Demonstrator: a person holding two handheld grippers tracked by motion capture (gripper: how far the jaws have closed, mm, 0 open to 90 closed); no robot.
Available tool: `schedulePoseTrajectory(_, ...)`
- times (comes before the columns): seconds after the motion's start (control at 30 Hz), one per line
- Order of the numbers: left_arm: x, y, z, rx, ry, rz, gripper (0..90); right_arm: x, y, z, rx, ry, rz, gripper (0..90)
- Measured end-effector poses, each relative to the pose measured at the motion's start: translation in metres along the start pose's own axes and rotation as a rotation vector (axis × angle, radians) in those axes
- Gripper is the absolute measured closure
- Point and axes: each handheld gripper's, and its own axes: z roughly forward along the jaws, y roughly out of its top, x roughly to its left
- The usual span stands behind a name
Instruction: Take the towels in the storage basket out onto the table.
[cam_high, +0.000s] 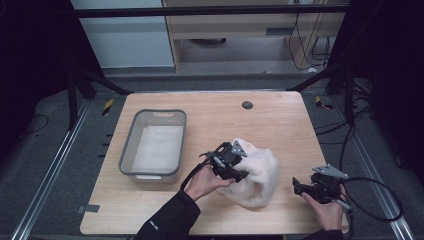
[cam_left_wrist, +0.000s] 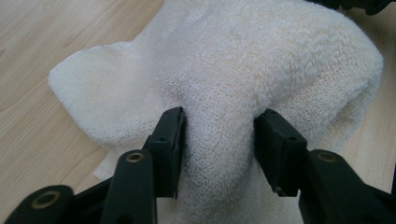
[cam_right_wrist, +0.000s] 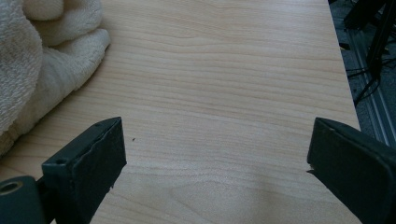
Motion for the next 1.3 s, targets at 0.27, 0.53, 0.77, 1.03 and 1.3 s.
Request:
schedulePoseTrajectory(0.27, 0.0, -0.004, -0.015, -0.036, 0.021, 0.006, 35.7, -0.001, 0.0, 0.0, -0.003, -0.003, 0.003, 4.3)
schedulePoseTrajectory(0.53, 0.004, -0.018, -0.049, -0.077, 0.062, 0.003, 27.8, -0.001, 0.0, -0.001, -0.005, -0.004, 0.007, 4.2)
schedulePoseTrajectory(0.77, 0.013, -0.045, -0.081, -0.154, 0.136, -0.064, 24.3, -0.001, 0.0, -0.001, -0.006, -0.002, 0.002, 4.0)
schedulePoseTrajectory(1.03, 0.024, -0.082, -0.113, -0.223, 0.217, -0.146, 24.3, 0.0, -0.001, -0.001, -0.006, -0.001, 0.009, 3.8)
schedulePoseTrajectory(1.3, 0.027, -0.112, -0.133, -0.282, 0.313, -0.194, 24.5, 0.001, -0.001, -0.001, -0.006, 0.0, 0.003, 3.5)
